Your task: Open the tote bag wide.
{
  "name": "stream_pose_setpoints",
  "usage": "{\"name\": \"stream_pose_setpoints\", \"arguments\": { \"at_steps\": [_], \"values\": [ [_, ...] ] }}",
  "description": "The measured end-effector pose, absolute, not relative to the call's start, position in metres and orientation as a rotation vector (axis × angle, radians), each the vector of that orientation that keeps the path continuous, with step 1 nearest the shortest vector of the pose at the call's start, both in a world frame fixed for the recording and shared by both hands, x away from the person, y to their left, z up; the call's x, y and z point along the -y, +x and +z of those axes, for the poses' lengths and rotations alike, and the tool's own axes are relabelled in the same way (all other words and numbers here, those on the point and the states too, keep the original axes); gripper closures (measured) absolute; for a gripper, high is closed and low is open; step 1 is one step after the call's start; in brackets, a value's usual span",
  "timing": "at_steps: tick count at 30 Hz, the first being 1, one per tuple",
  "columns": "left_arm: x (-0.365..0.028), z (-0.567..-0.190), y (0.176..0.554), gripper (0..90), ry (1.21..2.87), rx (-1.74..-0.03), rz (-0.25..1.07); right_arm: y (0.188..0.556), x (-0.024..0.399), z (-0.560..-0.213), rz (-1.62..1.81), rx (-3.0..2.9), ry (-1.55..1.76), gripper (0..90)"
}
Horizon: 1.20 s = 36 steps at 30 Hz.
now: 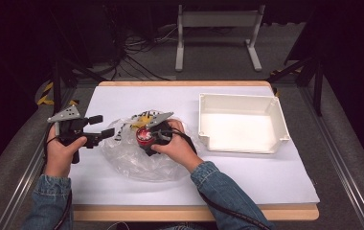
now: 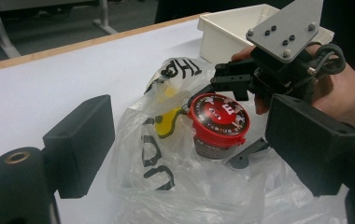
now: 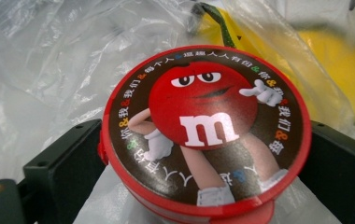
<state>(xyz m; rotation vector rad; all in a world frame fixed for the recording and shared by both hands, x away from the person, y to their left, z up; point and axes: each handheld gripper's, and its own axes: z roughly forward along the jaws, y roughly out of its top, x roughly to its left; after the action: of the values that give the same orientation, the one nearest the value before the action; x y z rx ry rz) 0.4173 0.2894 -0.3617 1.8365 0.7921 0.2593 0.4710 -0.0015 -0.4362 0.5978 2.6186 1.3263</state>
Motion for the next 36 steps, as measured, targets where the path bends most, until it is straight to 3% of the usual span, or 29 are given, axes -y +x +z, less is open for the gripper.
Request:
{"name": "stream_pose_setpoints", "arguments": {
  "at_steps": [12,36],
  "values": [
    [-0.290,-0.362,0.417,16.4,1.827,-0.798,0.257,0.468,0.001,-0.432,1.327,-2.593,0.561,20.8],
    [-0.292,-0.363,0.418,16.0,1.823,-0.804,0.257,0.458,0.002,-0.400,1.337,-2.551,0.486,21.8]
  ]
}}
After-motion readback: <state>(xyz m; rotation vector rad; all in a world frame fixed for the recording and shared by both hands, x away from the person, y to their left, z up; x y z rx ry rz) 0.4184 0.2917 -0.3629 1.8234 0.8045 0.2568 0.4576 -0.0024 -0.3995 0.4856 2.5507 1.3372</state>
